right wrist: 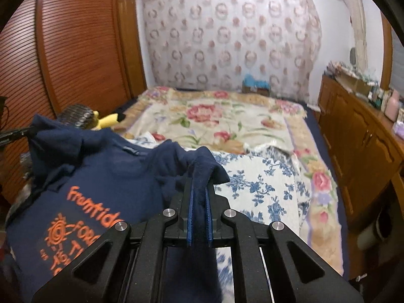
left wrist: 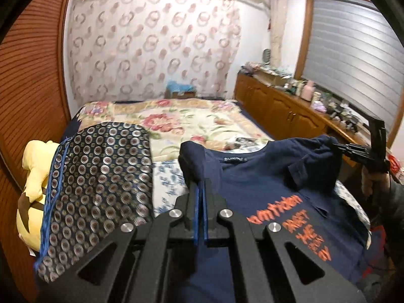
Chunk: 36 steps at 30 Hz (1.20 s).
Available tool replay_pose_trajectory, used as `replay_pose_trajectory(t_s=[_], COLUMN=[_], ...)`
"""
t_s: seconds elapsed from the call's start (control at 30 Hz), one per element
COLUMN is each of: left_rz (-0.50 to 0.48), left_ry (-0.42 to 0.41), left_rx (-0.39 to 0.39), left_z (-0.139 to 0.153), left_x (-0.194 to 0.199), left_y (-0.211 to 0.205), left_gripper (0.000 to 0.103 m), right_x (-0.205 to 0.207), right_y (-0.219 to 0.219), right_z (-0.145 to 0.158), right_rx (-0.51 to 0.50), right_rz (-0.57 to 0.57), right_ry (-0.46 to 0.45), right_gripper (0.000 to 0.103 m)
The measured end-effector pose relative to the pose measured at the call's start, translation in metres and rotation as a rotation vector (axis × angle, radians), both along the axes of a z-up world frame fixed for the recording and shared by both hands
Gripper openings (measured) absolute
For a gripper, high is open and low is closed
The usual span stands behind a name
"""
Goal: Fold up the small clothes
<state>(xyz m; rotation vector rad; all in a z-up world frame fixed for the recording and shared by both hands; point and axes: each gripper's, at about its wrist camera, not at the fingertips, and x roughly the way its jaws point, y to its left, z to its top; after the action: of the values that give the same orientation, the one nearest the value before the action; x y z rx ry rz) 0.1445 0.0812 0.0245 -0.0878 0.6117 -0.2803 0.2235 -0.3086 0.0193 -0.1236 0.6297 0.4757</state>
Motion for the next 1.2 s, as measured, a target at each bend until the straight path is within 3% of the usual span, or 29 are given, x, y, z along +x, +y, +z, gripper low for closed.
replay_pose_trajectory(t_s=[0.17,0.37,0.6,0.83,0.97,1.1,1.17,1.2], left_rz=[-0.017,0.014,0.036,0.071,0.071,0.082,0.079,0.076], left_ry=[-0.03,-0.028,-0.035,-0.007,0.038,0.036,0.021,0.01], left_rx=[0.0,-0.017,-0.025,-0.008,0.017,0.028,0.021,0.02], left_z=[-0.001,-0.021,-0.023,-0.026,-0.037,-0.036,-0.03,-0.025], left_x=[-0.042,-0.095,-0.155,-0.195,-0.198,-0.196,-0.196,-0.194], left_y=[-0.004,0.011,0.031,0.044,0.047,0.049,0.051,0.051], left_gripper=[0.0,0.0,0.0,0.0,0.001,0.013,0.026,0.032], right_x=[-0.053,-0.113,-0.17,-0.216,-0.227,-0.227,-0.224,-0.222], right_y=[-0.007,-0.02,-0.039,-0.058,-0.066,-0.063,-0.068,-0.07], right_z=[0.012,0.004,0.001,0.002,-0.013,-0.036,-0.039,-0.037], right_rx=[0.005,-0.002,-0.005,-0.032,-0.055,-0.089,-0.096,-0.096], right_rz=[0.001,-0.007,-0.043,-0.047,-0.037,-0.039,-0.059,-0.067], right_ry=[-0.066,-0.082,-0.095,-0.069,0.002,0.07,0.081,0.079], right_gripper=[0.005,0.005,0.005,0.005,0.005,0.012,0.021,0.031])
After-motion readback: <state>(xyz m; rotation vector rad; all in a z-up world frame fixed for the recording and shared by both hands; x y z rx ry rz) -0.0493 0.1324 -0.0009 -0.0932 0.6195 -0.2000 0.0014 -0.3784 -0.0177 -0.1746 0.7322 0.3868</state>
